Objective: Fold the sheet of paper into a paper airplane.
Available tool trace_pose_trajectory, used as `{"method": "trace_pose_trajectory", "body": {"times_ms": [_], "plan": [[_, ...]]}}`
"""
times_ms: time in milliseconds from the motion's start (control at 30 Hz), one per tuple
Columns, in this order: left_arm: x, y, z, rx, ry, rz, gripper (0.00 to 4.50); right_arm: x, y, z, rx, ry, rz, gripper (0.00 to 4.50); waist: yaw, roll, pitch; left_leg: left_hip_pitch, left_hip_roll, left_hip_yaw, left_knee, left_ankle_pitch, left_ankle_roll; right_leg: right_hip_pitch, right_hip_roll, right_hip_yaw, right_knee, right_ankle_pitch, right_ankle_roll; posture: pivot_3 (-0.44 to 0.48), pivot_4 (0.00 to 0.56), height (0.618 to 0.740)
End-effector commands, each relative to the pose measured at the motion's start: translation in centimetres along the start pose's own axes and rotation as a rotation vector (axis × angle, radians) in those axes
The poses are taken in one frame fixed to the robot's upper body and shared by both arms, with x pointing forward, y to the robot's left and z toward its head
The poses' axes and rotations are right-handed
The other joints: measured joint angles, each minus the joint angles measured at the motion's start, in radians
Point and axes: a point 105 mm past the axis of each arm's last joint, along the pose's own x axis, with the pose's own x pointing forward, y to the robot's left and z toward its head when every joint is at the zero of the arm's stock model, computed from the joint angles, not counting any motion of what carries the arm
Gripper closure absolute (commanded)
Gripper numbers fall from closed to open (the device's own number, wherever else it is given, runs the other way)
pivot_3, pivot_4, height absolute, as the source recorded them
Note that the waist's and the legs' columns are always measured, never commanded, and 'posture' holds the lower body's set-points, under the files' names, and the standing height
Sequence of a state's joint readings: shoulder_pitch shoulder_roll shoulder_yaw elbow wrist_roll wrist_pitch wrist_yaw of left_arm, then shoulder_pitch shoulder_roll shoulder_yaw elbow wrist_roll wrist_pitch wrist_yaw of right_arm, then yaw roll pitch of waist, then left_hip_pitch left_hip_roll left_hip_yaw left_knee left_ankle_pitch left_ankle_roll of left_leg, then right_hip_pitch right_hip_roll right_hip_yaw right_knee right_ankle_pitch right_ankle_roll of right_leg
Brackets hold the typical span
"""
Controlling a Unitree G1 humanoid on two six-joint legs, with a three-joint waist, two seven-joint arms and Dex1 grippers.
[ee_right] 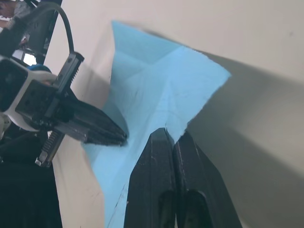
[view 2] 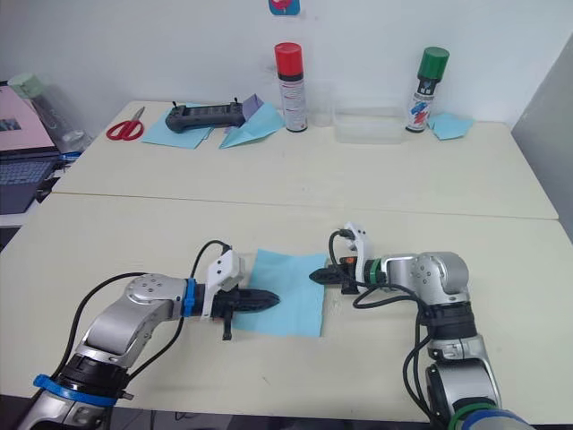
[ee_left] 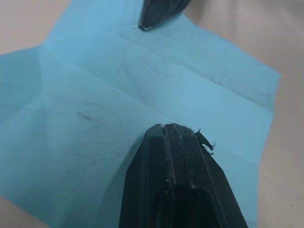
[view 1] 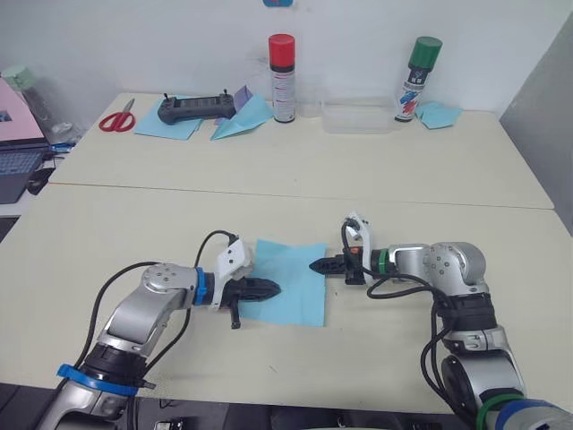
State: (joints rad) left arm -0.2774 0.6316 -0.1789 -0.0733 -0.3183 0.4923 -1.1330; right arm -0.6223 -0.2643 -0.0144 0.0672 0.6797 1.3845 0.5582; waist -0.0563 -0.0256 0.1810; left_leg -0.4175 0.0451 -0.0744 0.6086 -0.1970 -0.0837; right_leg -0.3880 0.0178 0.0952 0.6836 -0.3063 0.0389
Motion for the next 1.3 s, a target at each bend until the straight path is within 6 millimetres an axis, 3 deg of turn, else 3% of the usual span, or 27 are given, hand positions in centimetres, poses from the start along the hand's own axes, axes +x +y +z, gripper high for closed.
{"method": "trace_pose_trajectory", "body": {"times_ms": [33, 400, 633, 867, 1300], "plan": [[0.3, -0.5, 1.7, 0.03, -0.043, -0.027, 4.5, -0.6, 0.7, 0.4, -0.03, 0.0, 0.047, 4.46, -0.001, 0.0, 0.0, 0.0, 0.0, 0.0, 0.0, 0.0, 0.0, 0.0, 0.0, 0.0, 0.0, 0.0, 0.0, 0.0, 0.15, 0.74], [0.5, -0.4, 3.0, 0.026, -0.074, -0.045, 4.5, -2.7, 0.2, -0.7, -0.037, 0.052, 0.061, 4.46, -0.001, 0.0, 0.0, 0.0, 0.0, 0.0, 0.0, 0.0, 0.0, 0.0, 0.0, 0.0, 0.0, 0.0, 0.0, 0.0, 0.15, 0.74], [0.4, -0.6, -1.3, 0.125, 0.154, -0.057, 4.5, -2.9, 0.4, -1.4, -0.02, 0.054, 0.064, 4.46, -0.001, 0.0, 0.0, 0.0, 0.0, 0.0, 0.0, 0.0, 0.0, 0.0, 0.0, 0.0, 0.0, 0.0, 0.0, 0.0, 0.15, 0.74], [0.8, -0.3, -1.7, 0.161, 0.172, -0.056, 4.5, -3.4, 0.8, -2.9, 0.006, 0.063, 0.063, 4.46, -0.001, 0.001, -0.001, 0.001, 0.0, 0.0, 0.0, 0.0, 0.0, 0.001, 0.0, 0.001, 0.0, -0.001, 0.001, 0.0, 0.15, 0.74], [1.3, -0.5, -1.6, 0.151, 0.161, -0.085, 4.5, -3.6, -1.8, -1.1, -0.006, -0.039, -0.084, 4.46, -0.001, 0.001, -0.001, 0.002, 0.0, 0.0, 0.002, 0.0, 0.0, 0.003, 0.0, 0.001, 0.0, -0.001, 0.005, 0.0, 0.15, 0.74]]}}
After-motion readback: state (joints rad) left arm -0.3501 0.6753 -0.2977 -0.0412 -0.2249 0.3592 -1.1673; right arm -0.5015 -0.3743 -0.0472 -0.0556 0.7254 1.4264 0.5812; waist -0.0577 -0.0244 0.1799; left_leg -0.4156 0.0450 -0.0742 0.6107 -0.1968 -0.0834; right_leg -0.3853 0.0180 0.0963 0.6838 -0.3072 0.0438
